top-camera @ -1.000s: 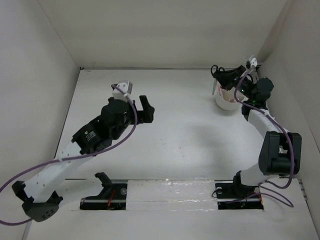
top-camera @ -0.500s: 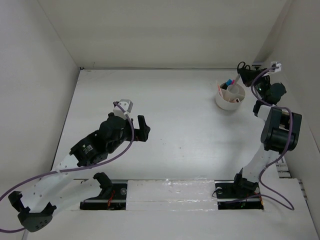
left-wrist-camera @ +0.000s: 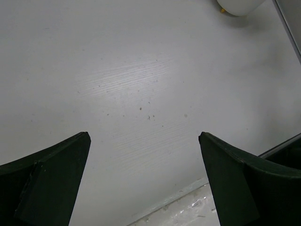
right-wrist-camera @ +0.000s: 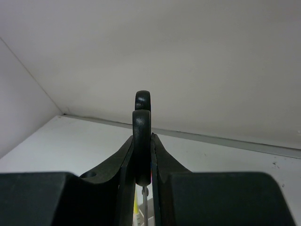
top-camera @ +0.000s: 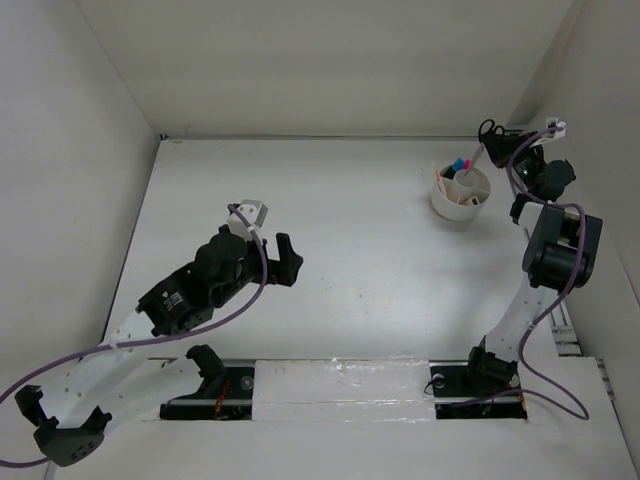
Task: Sort the stationery into containers
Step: Place the scissors in the storage box.
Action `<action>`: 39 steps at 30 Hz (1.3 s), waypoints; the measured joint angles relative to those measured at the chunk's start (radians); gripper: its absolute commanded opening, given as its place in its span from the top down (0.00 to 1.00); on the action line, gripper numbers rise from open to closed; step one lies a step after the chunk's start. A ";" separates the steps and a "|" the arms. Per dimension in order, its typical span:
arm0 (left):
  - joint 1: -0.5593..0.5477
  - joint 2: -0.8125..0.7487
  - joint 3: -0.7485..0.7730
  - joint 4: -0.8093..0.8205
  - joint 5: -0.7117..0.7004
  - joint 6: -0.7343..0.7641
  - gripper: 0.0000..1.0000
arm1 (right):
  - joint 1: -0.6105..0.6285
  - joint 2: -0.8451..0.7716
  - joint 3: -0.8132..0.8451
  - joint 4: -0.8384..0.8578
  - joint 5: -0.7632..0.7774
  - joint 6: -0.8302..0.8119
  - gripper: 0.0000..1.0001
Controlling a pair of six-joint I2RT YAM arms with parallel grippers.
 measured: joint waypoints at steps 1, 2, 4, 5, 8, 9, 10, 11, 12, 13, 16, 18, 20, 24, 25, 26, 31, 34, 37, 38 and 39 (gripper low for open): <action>0.000 0.002 0.000 0.000 0.004 0.001 0.00 | -0.002 0.010 0.005 0.003 -0.004 0.000 1.00; 0.000 0.004 0.000 0.000 0.008 0.002 0.00 | -0.002 0.020 0.009 0.002 -0.008 0.003 1.00; 0.000 0.004 0.000 0.000 0.015 0.005 0.00 | -0.005 0.043 0.017 0.003 -0.022 0.009 1.00; 0.000 0.004 0.000 0.000 0.018 0.008 0.00 | -0.006 0.056 0.024 0.003 -0.028 0.015 1.00; 0.000 0.003 0.000 0.001 0.021 0.011 0.00 | -0.010 0.093 0.041 0.003 -0.056 0.036 0.99; 0.000 0.001 -0.001 0.001 0.021 0.011 0.00 | -0.010 0.104 0.045 0.002 -0.064 0.047 0.99; 0.000 -0.002 -0.001 0.001 0.021 0.011 0.00 | -0.010 0.111 0.045 0.001 -0.068 0.055 0.99; 0.000 -0.004 -0.001 0.001 0.021 0.011 0.00 | -0.010 0.117 0.045 0.002 -0.075 0.064 0.98; 0.000 -0.007 -0.001 0.001 0.021 0.011 0.00 | -0.010 0.120 0.045 0.002 -0.078 0.074 0.98; 0.000 -0.008 -0.001 0.002 0.021 0.011 0.00 | -0.010 0.122 0.045 0.001 -0.084 0.080 0.97; 0.000 -0.010 -0.001 0.004 0.021 0.011 0.00 | -0.011 0.123 0.042 0.003 -0.105 0.104 0.95; 0.000 -0.010 -0.001 0.008 0.022 0.011 0.00 | -0.014 0.123 0.037 0.003 -0.118 0.115 0.94; 0.000 -0.010 -0.001 0.010 0.023 0.011 0.00 | -0.017 0.123 0.029 0.003 -0.132 0.124 0.91; 0.000 -0.010 -0.001 0.014 0.025 0.012 0.00 | -0.027 0.123 0.010 0.013 -0.145 0.132 0.88; 0.000 -0.010 -0.001 0.014 0.027 0.012 0.00 | -0.030 0.123 0.006 0.014 -0.150 0.136 0.88; 0.000 -0.011 -0.001 0.014 0.029 0.011 0.00 | -0.034 0.123 0.000 0.016 -0.153 0.139 0.85; 0.000 -0.018 -0.001 0.015 0.035 0.011 0.00 | -0.042 0.123 -0.016 0.017 -0.163 0.151 0.71; 0.000 -0.018 -0.001 0.015 0.036 0.012 0.00 | -0.042 0.123 -0.022 0.017 -0.175 0.157 0.61; 0.000 -0.018 -0.001 0.015 0.038 0.012 0.00 | -0.042 0.123 -0.023 0.018 -0.179 0.162 0.50; 0.000 -0.019 -0.001 0.015 0.038 0.012 0.00 | -0.042 0.123 -0.024 0.018 -0.180 0.168 0.49; 0.000 -0.019 -0.001 0.015 0.038 0.012 0.00 | -0.042 0.123 -0.027 0.019 -0.179 0.174 0.49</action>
